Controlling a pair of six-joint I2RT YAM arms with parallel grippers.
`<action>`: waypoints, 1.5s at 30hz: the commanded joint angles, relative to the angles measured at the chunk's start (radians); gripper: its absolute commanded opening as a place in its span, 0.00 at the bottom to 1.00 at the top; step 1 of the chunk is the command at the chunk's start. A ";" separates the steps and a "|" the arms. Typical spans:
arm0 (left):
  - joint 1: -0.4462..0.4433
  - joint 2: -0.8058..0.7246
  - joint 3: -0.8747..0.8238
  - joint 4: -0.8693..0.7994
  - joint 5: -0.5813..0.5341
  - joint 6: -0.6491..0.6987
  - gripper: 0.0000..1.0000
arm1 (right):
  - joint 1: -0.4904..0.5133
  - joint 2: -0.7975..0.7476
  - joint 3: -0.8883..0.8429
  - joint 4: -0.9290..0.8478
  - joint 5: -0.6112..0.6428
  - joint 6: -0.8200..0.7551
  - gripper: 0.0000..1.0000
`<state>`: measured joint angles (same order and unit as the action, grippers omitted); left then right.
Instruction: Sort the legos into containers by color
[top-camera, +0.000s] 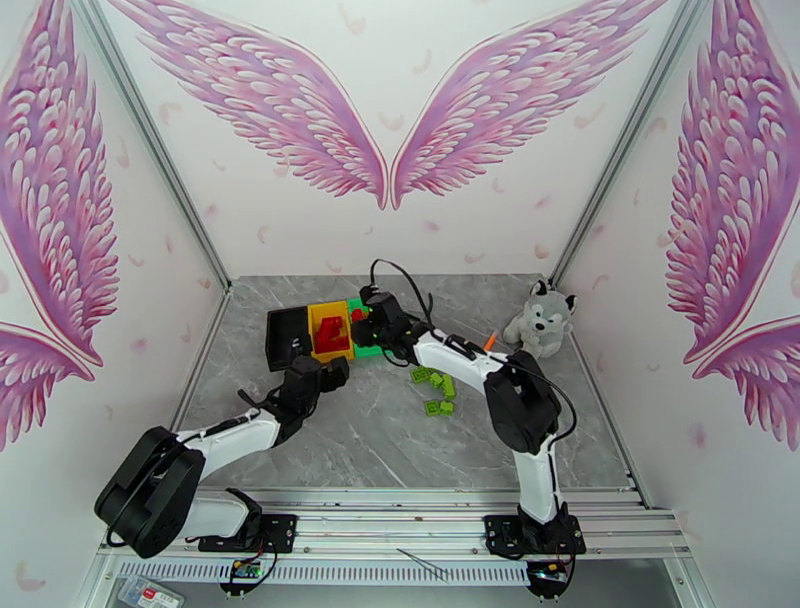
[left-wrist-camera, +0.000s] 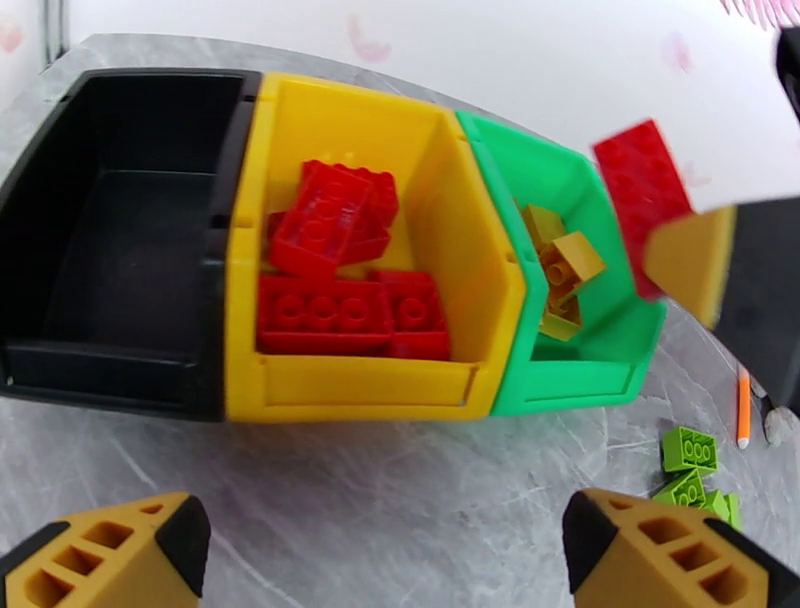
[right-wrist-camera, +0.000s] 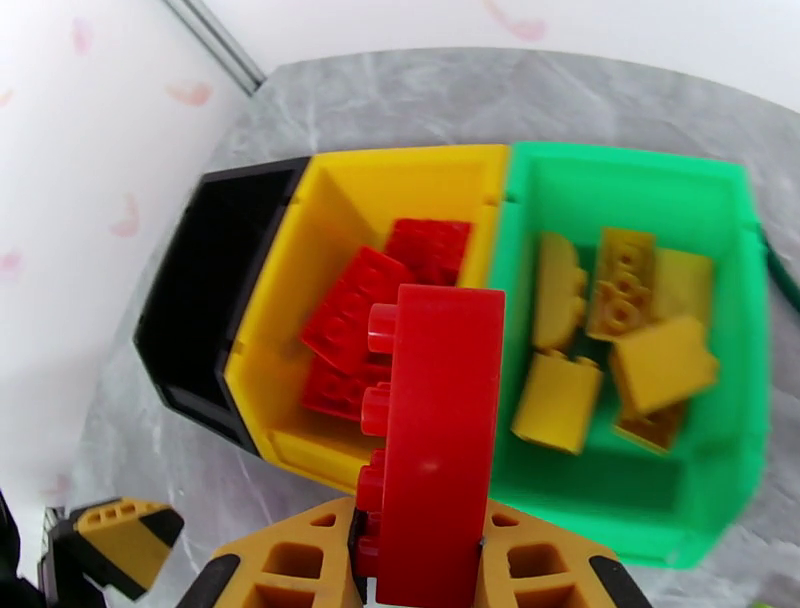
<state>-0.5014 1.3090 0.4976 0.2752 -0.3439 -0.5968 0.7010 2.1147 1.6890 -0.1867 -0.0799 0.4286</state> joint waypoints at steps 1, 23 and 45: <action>0.012 -0.100 -0.053 -0.088 -0.081 -0.034 0.99 | 0.005 0.091 0.132 -0.051 -0.084 -0.004 0.29; -0.028 -0.155 -0.016 -0.219 0.005 0.021 0.95 | -0.012 -0.089 -0.074 0.030 0.024 0.019 0.64; -0.302 0.447 0.373 -0.047 0.351 0.378 0.74 | -0.244 -0.837 -0.931 -0.013 0.220 0.117 0.75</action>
<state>-0.7986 1.7004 0.8223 0.2020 -0.0742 -0.3157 0.4664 1.3506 0.7845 -0.1936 0.1371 0.5266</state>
